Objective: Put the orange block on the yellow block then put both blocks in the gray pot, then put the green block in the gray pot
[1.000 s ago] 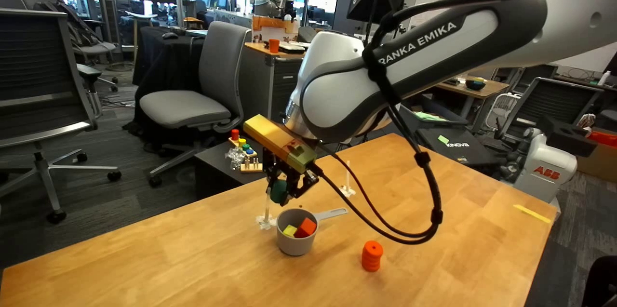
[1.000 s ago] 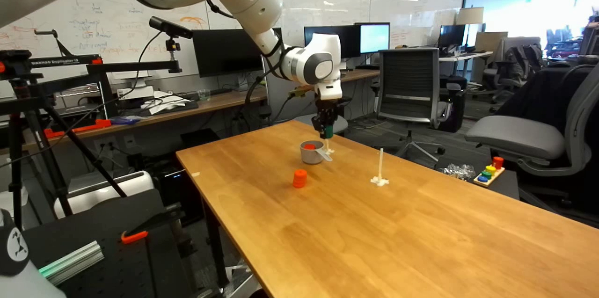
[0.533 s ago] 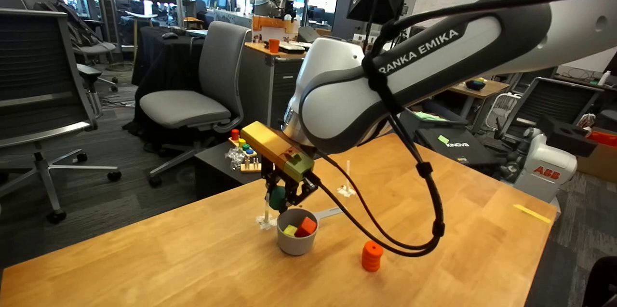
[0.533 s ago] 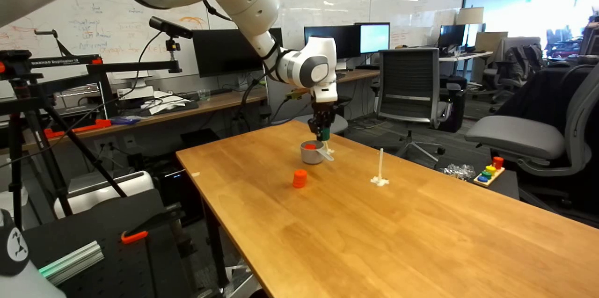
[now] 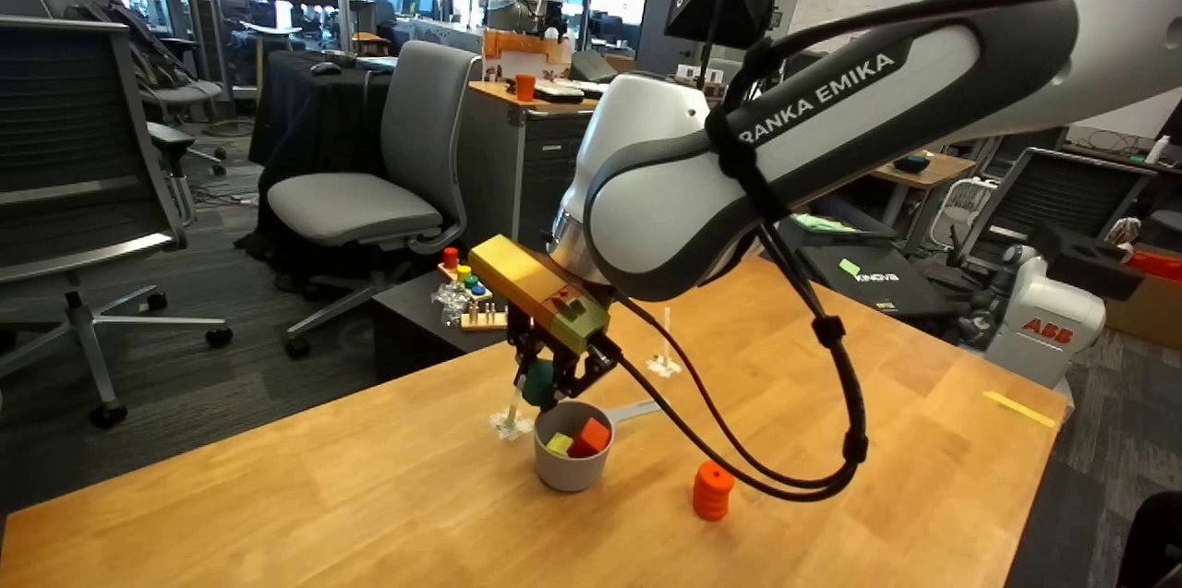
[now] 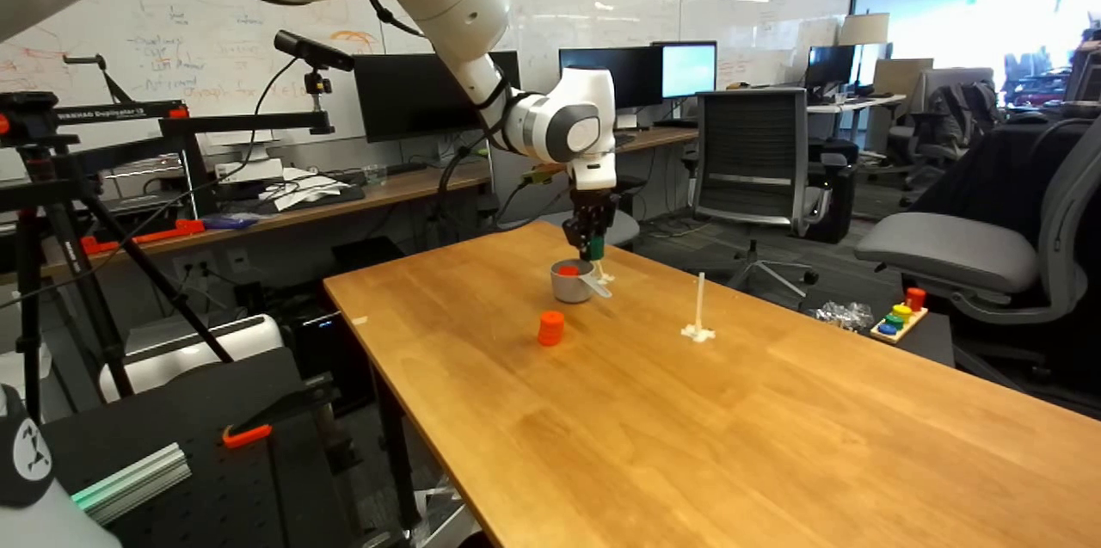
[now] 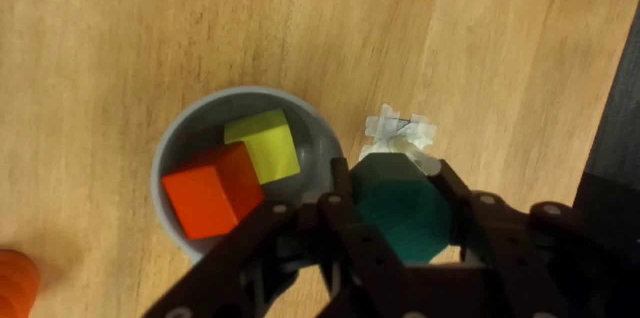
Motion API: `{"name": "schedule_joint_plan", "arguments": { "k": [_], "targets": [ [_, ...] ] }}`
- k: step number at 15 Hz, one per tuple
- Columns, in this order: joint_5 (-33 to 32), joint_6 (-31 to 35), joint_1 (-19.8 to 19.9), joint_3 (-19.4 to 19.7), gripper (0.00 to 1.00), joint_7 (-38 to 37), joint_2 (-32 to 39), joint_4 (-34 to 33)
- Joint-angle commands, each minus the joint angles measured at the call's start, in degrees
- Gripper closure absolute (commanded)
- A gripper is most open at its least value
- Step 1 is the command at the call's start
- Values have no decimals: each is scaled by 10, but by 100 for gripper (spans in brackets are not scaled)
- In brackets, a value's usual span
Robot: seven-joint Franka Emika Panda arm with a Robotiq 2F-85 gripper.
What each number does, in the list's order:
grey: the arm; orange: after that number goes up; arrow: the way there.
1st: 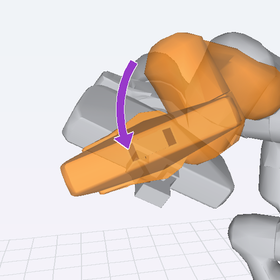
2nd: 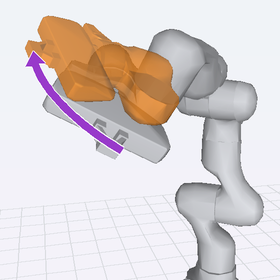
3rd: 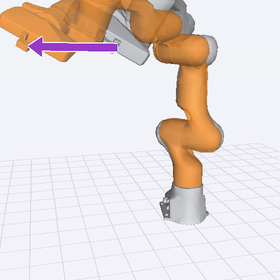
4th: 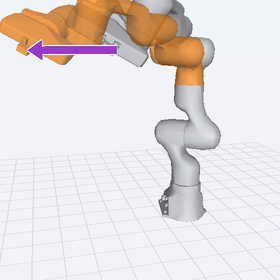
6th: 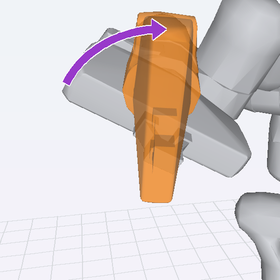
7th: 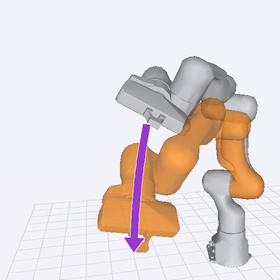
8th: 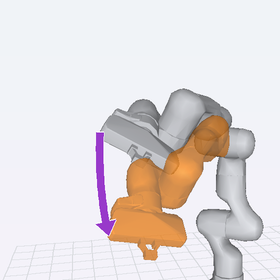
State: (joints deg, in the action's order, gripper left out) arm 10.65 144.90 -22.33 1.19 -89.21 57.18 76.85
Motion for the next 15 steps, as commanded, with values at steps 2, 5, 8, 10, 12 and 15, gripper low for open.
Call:
{"name": "schedule_joint_plan", "arguments": {
  "k": [2, 5, 8, 10, 12, 15],
  "targets": [
    [5, 13, 18, -11, 83, -17, -22, 27],
    [10, 20, 37, -15, 83, -8, -26, 33],
    [7, 25, 42, -12, 83, -13, -28, 38],
    [9, 31, 43, -14, 83, -15, -34, 44],
    [9, 42, 41, -15, 83, -14, -43, 57],
    [11, 54, 41, -19, 83, -14, -55, 72]
  ]
}}
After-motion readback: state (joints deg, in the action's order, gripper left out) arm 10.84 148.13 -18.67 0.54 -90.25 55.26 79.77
